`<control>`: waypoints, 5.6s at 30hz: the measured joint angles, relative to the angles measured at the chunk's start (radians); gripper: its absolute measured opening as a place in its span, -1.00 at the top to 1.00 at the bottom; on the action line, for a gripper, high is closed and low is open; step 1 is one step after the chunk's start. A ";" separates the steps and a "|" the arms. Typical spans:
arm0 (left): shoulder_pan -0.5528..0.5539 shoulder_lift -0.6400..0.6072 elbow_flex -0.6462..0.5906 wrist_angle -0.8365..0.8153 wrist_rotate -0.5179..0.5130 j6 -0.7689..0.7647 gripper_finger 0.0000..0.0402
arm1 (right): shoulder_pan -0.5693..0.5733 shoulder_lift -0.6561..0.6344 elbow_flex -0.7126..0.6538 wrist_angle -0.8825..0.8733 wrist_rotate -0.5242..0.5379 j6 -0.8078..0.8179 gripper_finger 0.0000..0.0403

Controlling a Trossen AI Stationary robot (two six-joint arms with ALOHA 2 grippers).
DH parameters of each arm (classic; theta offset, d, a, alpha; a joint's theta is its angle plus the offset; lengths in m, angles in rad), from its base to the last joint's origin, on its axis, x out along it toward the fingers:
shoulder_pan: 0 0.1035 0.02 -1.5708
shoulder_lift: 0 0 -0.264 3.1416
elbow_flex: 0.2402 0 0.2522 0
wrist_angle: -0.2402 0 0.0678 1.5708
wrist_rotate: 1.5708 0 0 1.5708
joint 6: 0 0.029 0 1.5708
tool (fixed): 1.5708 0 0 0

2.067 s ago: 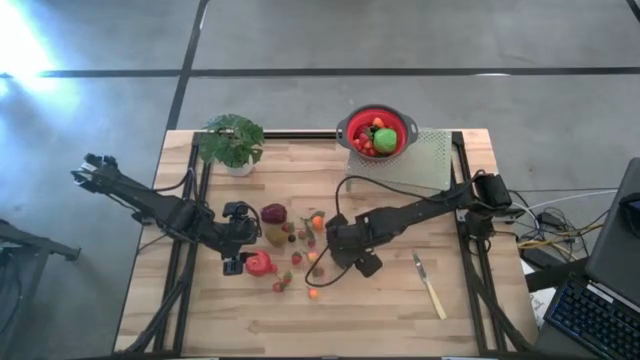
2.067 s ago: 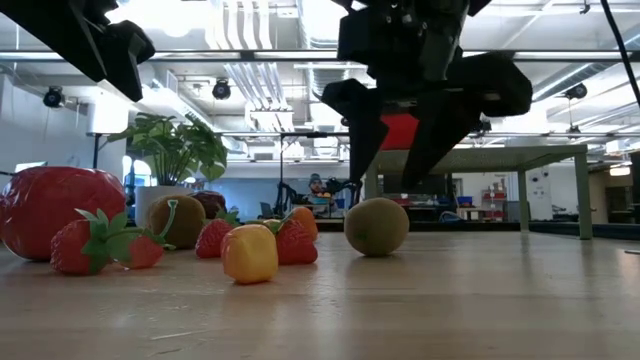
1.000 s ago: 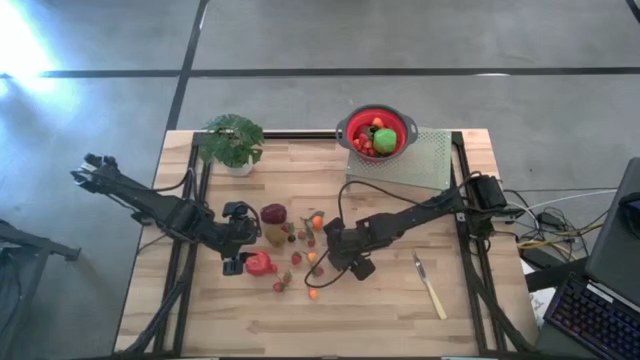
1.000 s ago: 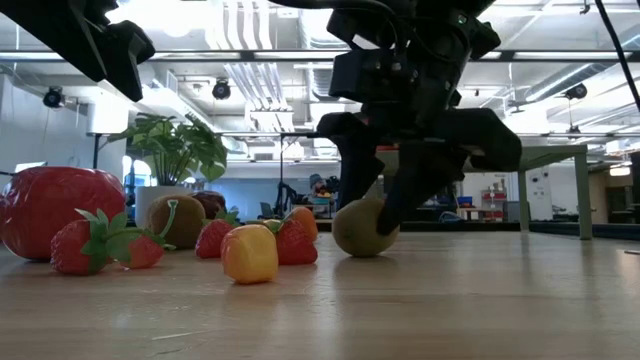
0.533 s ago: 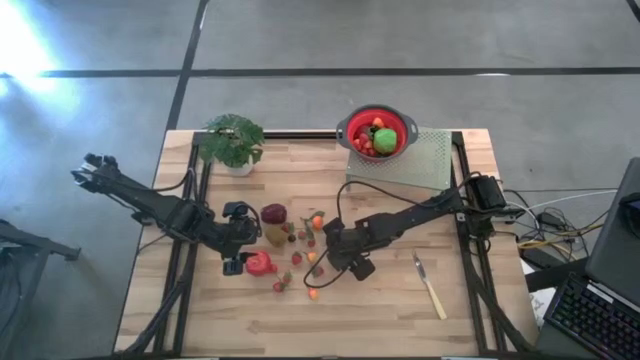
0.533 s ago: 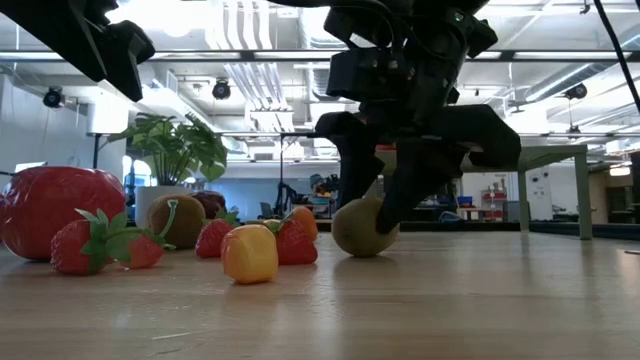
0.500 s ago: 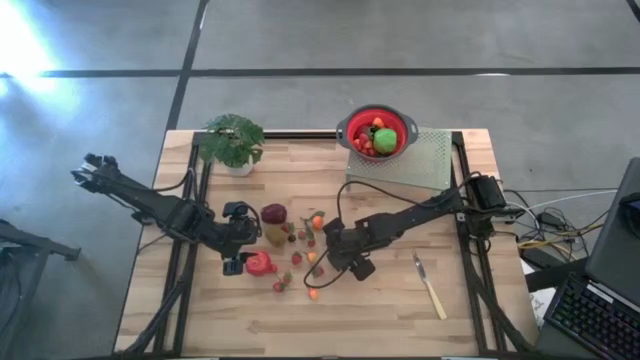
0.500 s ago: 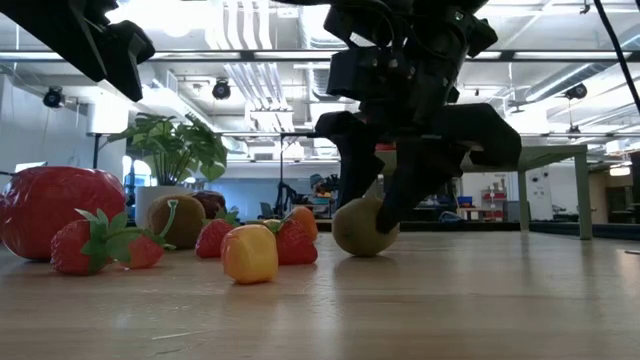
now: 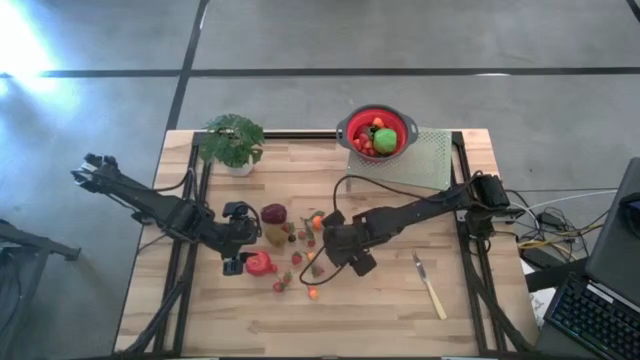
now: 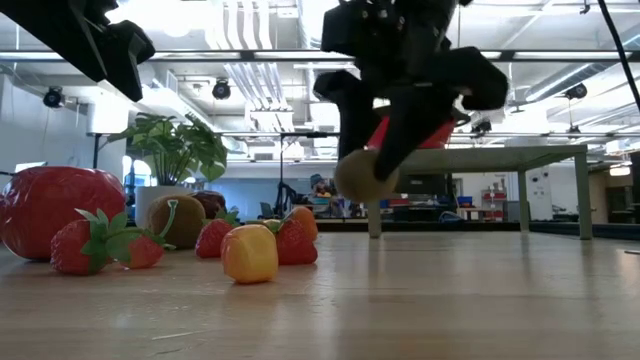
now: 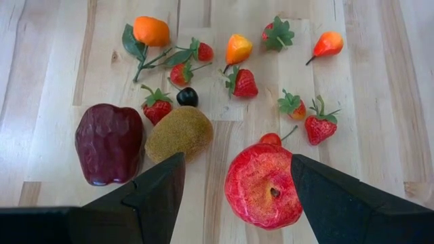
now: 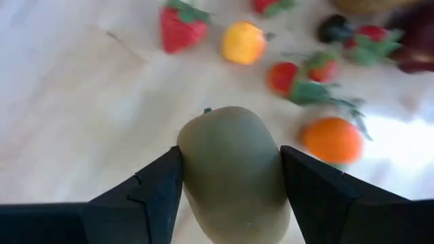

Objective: Pick & Place Fruit
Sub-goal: Put the kiwi into the strainer bowl on the shelf, then put the strawberry into the strainer bowl on the shelf

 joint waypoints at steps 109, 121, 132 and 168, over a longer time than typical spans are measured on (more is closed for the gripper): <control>0.000 0.000 0.000 0.000 0.000 0.000 -0.36 | -0.500 -0.707 0.025 -0.413 -0.092 0.477 0.55; 0.000 0.000 0.000 0.000 0.000 0.000 -0.36 | -0.404 -1.146 -0.451 -0.106 -0.092 0.418 0.94; 0.000 0.000 0.000 0.000 0.000 0.000 -0.36 | -0.404 -1.381 -0.654 -0.111 -0.092 0.355 0.94; 0.000 0.000 0.000 0.000 0.000 0.000 -0.36 | -0.404 -1.439 -0.676 -0.123 -0.091 0.357 0.94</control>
